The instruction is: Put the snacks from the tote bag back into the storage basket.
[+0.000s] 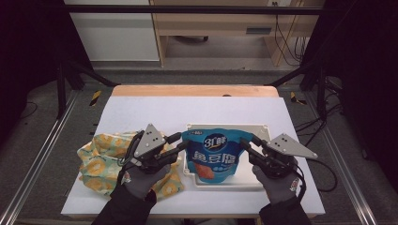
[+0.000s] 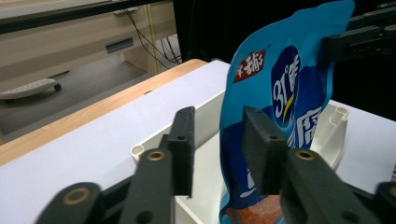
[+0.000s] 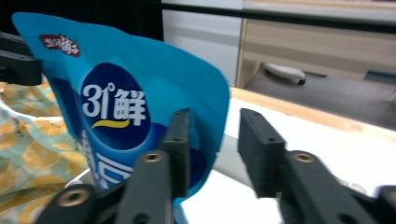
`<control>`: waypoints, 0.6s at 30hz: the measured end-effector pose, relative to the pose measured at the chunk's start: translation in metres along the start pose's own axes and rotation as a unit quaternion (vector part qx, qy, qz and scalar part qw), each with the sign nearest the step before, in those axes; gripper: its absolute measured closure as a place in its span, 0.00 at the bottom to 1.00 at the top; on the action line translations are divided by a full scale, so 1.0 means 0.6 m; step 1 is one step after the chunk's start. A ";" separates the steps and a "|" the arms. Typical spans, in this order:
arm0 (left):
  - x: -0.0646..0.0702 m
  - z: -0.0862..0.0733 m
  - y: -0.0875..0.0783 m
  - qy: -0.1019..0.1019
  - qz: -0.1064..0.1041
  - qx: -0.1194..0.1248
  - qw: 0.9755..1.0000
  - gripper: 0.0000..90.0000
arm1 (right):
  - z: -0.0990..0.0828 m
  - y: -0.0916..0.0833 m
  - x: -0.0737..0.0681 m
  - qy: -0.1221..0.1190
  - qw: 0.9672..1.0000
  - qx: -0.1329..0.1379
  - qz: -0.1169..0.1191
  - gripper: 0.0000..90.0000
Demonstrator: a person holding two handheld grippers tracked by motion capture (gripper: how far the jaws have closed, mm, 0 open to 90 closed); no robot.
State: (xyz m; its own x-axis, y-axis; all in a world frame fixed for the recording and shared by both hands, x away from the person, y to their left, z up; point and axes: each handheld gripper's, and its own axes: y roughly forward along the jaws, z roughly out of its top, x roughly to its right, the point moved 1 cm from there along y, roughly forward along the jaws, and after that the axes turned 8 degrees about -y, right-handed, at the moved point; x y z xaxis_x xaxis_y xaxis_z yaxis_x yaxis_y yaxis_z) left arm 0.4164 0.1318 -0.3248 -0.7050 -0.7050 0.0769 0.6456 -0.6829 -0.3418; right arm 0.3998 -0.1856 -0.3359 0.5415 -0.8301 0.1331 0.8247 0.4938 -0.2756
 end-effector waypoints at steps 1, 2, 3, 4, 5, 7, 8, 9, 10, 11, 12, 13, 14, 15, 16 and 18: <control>-0.001 -0.001 -0.003 -0.001 -0.001 0.002 1.000 0.65 | -0.003 -0.001 0.002 -0.004 1.000 0.007 -0.005 0.60; -0.003 -0.002 -0.006 0.001 -0.001 0.002 1.000 0.62 | -0.005 -0.002 0.003 -0.004 1.000 0.007 -0.003 0.57; -0.005 -0.004 -0.012 0.004 -0.003 0.001 1.000 0.60 | -0.007 -0.002 0.003 -0.004 1.000 0.007 -0.002 0.55; -0.005 -0.004 -0.012 0.004 -0.003 0.001 1.000 0.57 | -0.009 -0.003 0.003 -0.004 1.000 0.007 0.000 0.52; -0.008 -0.008 -0.020 0.009 -0.003 -0.001 1.000 0.56 | -0.012 -0.003 0.003 -0.004 1.000 0.005 0.000 0.50; -0.010 -0.012 -0.027 0.009 -0.003 0.001 1.000 0.52 | -0.016 -0.004 0.004 -0.005 1.000 0.002 0.000 0.48; -0.012 -0.015 -0.031 0.011 0.001 -0.001 1.000 0.50 | -0.018 -0.006 0.004 -0.003 1.000 0.002 0.001 0.47; -0.012 -0.015 -0.031 0.011 0.001 -0.001 1.000 0.48 | -0.018 -0.006 0.004 -0.003 1.000 0.002 0.001 0.47; -0.013 -0.018 -0.035 0.012 0.004 -0.001 1.000 0.48 | -0.020 -0.007 0.004 -0.002 1.000 0.003 0.002 0.46; -0.018 -0.025 -0.043 0.013 0.009 -0.004 1.000 0.45 | -0.024 -0.010 0.004 -0.001 1.000 0.004 0.002 0.44; -0.018 -0.025 -0.043 0.013 0.009 -0.004 1.000 0.44 | -0.024 -0.010 0.004 -0.001 1.000 0.004 0.002 0.44; -0.020 -0.028 -0.047 0.014 0.012 -0.006 1.000 0.44 | -0.026 -0.011 0.005 -0.004 1.000 0.004 0.002 0.43; -0.026 -0.037 -0.055 0.014 0.018 -0.011 1.000 0.42 | -0.030 -0.015 0.006 -0.003 1.000 0.004 -0.001 0.41; -0.030 -0.042 -0.059 0.013 0.022 -0.013 1.000 0.41 | -0.032 -0.016 0.007 -0.003 1.000 0.004 -0.001 0.40; -0.030 -0.042 -0.059 0.013 0.022 -0.013 1.000 0.41 | -0.032 -0.016 0.007 -0.003 1.000 0.004 -0.001 0.40; -0.040 -0.052 -0.069 0.005 0.025 -0.016 1.000 0.40 | -0.038 -0.018 0.009 0.000 1.000 0.003 -0.002 0.39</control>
State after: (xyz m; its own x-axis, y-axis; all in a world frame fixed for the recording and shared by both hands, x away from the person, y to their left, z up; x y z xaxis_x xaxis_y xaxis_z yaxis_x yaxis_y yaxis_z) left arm 0.3974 0.1828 -0.3417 -0.6748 -0.7364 0.0494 0.6709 -0.6399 -0.3748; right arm 0.3899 -0.2013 -0.3536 0.5384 -0.8319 0.1345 0.8277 0.4920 -0.2698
